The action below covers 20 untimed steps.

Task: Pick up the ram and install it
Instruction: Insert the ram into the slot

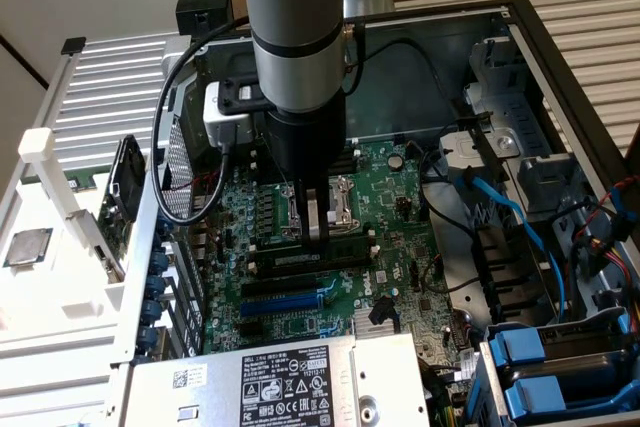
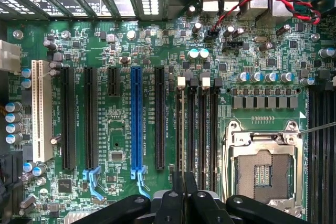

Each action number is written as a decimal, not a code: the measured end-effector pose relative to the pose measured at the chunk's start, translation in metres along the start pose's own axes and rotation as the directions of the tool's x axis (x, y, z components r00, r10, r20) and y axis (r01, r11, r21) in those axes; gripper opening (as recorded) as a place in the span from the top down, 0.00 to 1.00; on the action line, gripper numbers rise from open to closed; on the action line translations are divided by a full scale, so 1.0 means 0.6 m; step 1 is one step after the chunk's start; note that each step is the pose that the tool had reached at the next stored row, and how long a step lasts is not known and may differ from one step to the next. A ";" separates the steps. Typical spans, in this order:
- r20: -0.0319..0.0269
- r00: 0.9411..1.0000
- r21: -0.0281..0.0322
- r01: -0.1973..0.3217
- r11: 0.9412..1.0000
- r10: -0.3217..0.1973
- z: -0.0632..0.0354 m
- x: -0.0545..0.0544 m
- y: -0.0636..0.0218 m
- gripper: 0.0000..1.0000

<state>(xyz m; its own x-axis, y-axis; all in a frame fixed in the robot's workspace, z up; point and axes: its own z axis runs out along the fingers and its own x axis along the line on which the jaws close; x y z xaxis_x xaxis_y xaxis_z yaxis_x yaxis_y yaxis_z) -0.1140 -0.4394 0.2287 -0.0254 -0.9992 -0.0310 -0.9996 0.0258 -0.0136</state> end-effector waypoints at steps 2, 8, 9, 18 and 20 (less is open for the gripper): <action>0.000 1.000 0.000 0.000 1.000 0.000 0.000 0.000 0.000 0.88; 0.000 1.000 0.000 0.000 1.000 0.000 0.000 0.000 0.000 0.88; 0.000 1.000 0.000 0.000 1.000 0.000 0.000 0.000 0.000 0.87; 0.000 1.000 0.000 0.000 1.000 0.000 -0.010 0.000 0.000 0.80; 0.000 1.000 0.000 0.000 1.000 0.000 -0.014 0.000 0.000 0.80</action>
<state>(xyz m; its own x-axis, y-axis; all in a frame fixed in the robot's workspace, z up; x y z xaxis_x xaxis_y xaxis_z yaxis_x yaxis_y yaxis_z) -0.1140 -0.4393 0.2370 -0.0254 -0.9992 -0.0310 -0.9996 0.0258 -0.0136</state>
